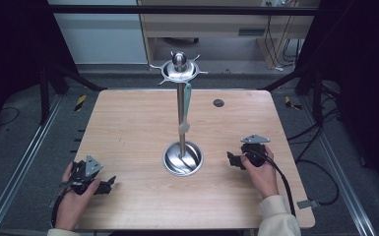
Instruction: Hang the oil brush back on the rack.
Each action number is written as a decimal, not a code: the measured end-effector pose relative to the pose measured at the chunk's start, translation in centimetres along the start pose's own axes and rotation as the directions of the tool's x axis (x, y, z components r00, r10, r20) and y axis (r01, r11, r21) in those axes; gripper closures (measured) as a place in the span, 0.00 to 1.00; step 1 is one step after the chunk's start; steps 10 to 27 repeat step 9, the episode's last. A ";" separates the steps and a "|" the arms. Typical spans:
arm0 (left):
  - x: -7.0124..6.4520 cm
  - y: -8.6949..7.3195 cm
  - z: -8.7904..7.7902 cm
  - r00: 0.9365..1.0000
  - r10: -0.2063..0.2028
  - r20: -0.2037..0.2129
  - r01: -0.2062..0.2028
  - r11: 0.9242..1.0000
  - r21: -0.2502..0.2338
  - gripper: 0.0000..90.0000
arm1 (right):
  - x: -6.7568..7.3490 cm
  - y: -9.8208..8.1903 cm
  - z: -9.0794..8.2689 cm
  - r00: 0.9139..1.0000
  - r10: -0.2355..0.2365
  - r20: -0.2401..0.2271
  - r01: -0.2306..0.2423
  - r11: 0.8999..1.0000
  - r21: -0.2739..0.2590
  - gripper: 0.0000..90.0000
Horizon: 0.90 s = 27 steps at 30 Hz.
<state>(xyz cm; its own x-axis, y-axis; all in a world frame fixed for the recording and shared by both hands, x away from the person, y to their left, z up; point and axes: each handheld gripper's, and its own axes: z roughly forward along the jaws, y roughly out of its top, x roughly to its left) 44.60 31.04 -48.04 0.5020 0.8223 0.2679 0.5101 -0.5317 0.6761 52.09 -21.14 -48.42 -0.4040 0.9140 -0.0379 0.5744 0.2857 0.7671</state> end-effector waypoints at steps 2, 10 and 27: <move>0.0 0.0 0.0 1.000 0.001 0.000 -0.001 1.000 -0.001 0.03 | 0.1 -0.2 0.2 1.000 0.000 -0.003 0.000 1.000 0.021 0.14; 0.0 0.0 0.0 1.000 0.000 -0.001 0.000 1.000 -0.003 0.03 | 0.1 -0.3 0.3 1.000 -0.004 0.001 0.004 1.000 0.029 0.13; 0.0 0.0 0.0 1.000 0.000 -0.001 0.000 1.000 -0.003 0.03 | 0.1 -0.3 0.3 1.000 -0.004 0.001 0.004 1.000 0.029 0.13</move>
